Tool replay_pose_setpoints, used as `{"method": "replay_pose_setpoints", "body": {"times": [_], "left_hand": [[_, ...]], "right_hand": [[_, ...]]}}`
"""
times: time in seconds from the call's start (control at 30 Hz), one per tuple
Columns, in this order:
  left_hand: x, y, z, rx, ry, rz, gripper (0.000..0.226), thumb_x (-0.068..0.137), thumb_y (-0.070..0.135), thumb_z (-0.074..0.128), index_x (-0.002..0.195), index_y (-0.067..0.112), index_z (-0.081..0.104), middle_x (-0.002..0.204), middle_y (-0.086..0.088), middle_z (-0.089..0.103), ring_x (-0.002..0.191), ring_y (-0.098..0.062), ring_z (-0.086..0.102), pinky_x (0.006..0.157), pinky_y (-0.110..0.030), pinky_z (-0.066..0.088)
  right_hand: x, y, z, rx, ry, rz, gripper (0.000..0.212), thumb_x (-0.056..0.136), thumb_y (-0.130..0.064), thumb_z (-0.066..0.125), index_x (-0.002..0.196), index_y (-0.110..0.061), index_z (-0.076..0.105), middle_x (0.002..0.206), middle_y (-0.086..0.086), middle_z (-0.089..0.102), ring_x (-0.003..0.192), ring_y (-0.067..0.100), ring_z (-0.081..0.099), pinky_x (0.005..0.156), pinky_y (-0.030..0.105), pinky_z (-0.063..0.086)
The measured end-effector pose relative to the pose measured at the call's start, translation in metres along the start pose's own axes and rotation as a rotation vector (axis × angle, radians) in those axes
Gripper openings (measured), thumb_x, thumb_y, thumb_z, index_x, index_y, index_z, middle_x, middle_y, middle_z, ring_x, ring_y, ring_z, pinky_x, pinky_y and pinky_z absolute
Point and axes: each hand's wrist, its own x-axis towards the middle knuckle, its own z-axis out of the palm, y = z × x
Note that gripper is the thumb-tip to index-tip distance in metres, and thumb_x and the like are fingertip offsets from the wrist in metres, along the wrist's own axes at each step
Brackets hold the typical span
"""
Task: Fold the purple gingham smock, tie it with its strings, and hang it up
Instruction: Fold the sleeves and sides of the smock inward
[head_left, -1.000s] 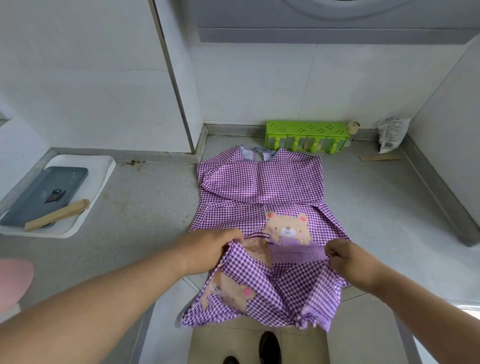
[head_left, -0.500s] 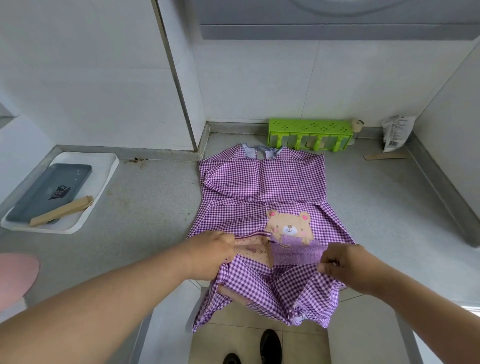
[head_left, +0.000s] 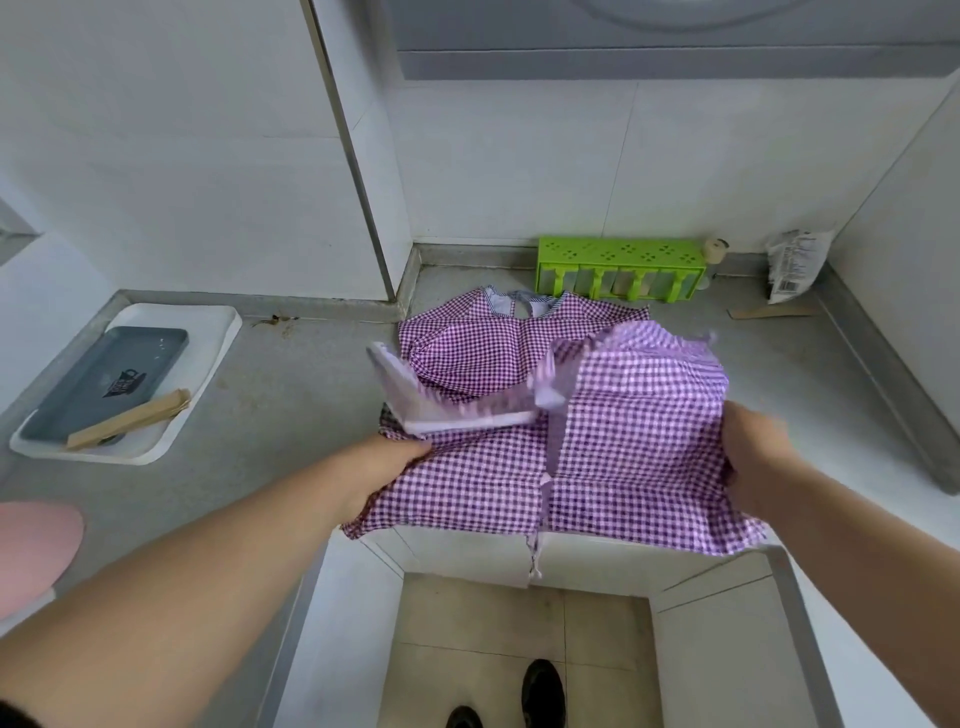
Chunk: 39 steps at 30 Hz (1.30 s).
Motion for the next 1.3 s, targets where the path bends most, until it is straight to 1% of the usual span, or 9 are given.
{"method": "replay_pose_setpoints", "body": {"times": [0.07, 0.2, 0.37, 0.5, 0.7, 0.83, 1.07, 1.17, 1.3], "left_hand": [[-0.006, 0.001, 0.002, -0.022, -0.015, 0.034, 0.046, 0.097, 0.056, 0.069, 0.125, 0.02, 0.072, 0.109, -0.013, 0.081, 0.099, -0.038, 0.078, 0.083, -0.045, 0.062], [0.001, -0.007, -0.005, -0.021, 0.043, 0.084, 0.093, 0.076, 0.092, 0.054, 0.146, 0.031, 0.059, 0.138, -0.008, 0.07, 0.119, -0.036, 0.069, 0.106, -0.057, 0.053], [-0.012, 0.004, -0.003, 0.233, 0.067, 0.239, 0.056, 0.107, 0.058, 0.041, 0.146, 0.023, 0.059, 0.142, -0.007, 0.067, 0.123, -0.029, 0.066, 0.116, -0.053, 0.046], [-0.004, 0.001, -0.014, 0.279, 0.069, 0.188, 0.085, 0.08, 0.081, 0.048, 0.146, 0.028, 0.059, 0.142, -0.001, 0.066, 0.122, -0.028, 0.065, 0.113, -0.055, 0.049], [-0.004, 0.021, -0.02, 0.237, 0.073, 0.32, 0.026, 0.107, 0.049, 0.049, 0.106, 0.032, 0.069, 0.116, 0.005, 0.071, 0.108, -0.023, 0.069, 0.108, -0.048, 0.051], [0.006, 0.056, -0.024, 0.203, 0.093, 0.429, 0.035, 0.11, 0.047, 0.046, 0.125, 0.024, 0.068, 0.116, 0.005, 0.069, 0.105, -0.02, 0.066, 0.1, -0.038, 0.048], [0.036, 0.139, -0.03, 0.062, 0.245, 0.561, 0.041, 0.11, 0.054, 0.04, 0.123, 0.026, 0.068, 0.118, 0.008, 0.071, 0.107, -0.018, 0.067, 0.089, -0.033, 0.05], [0.069, 0.165, -0.032, 0.018, 0.347, 0.549, 0.047, 0.111, 0.053, 0.036, 0.133, 0.023, 0.064, 0.123, 0.005, 0.068, 0.112, -0.021, 0.065, 0.101, -0.04, 0.049], [0.126, 0.178, -0.035, 0.009, 0.452, 0.469, 0.039, 0.112, 0.05, 0.037, 0.119, 0.025, 0.065, 0.108, 0.006, 0.068, 0.109, -0.026, 0.065, 0.1, -0.041, 0.051]], "right_hand": [[-0.001, 0.008, -0.003, -0.015, -0.088, 0.058, 0.029, 0.107, -0.027, 0.046, 0.096, -0.005, 0.061, 0.095, 0.01, 0.068, 0.09, 0.028, 0.065, 0.096, 0.044, 0.052], [0.0, 0.026, -0.008, -0.119, -0.155, 0.013, 0.025, 0.107, -0.025, 0.051, 0.105, -0.008, 0.069, 0.096, 0.017, 0.078, 0.087, 0.035, 0.075, 0.087, 0.046, 0.06], [-0.007, 0.025, -0.007, -0.523, -0.119, -0.225, 0.03, 0.11, -0.032, 0.043, 0.104, -0.019, 0.069, 0.093, 0.01, 0.074, 0.082, 0.028, 0.072, 0.062, 0.03, 0.052], [-0.008, 0.023, -0.001, -0.66, -0.124, -0.314, 0.027, 0.108, -0.03, 0.045, 0.099, -0.021, 0.068, 0.092, 0.006, 0.072, 0.081, 0.024, 0.069, 0.061, 0.03, 0.049], [-0.004, 0.006, 0.005, -0.595, -0.046, -0.43, 0.022, 0.106, -0.037, 0.051, 0.097, -0.022, 0.064, 0.092, 0.003, 0.071, 0.084, 0.022, 0.068, 0.07, 0.038, 0.054], [0.016, -0.027, 0.017, -0.518, 0.029, -0.553, 0.018, 0.106, -0.033, 0.053, 0.102, -0.018, 0.063, 0.094, 0.003, 0.068, 0.084, 0.019, 0.064, 0.072, 0.037, 0.049], [0.098, -0.105, 0.051, -0.301, 0.08, -0.612, 0.022, 0.104, -0.036, 0.053, 0.104, -0.015, 0.059, 0.092, 0.003, 0.064, 0.082, 0.022, 0.059, 0.076, 0.038, 0.047], [0.144, -0.13, 0.072, -0.263, 0.124, -0.591, 0.02, 0.1, -0.039, 0.054, 0.098, -0.019, 0.058, 0.087, 0.004, 0.062, 0.079, 0.024, 0.056, 0.073, 0.036, 0.044], [0.216, -0.138, 0.1, -0.426, 0.148, -0.5, 0.027, 0.099, -0.039, 0.051, 0.1, -0.015, 0.063, 0.093, 0.012, 0.068, 0.085, 0.034, 0.064, 0.073, 0.037, 0.046]]}}
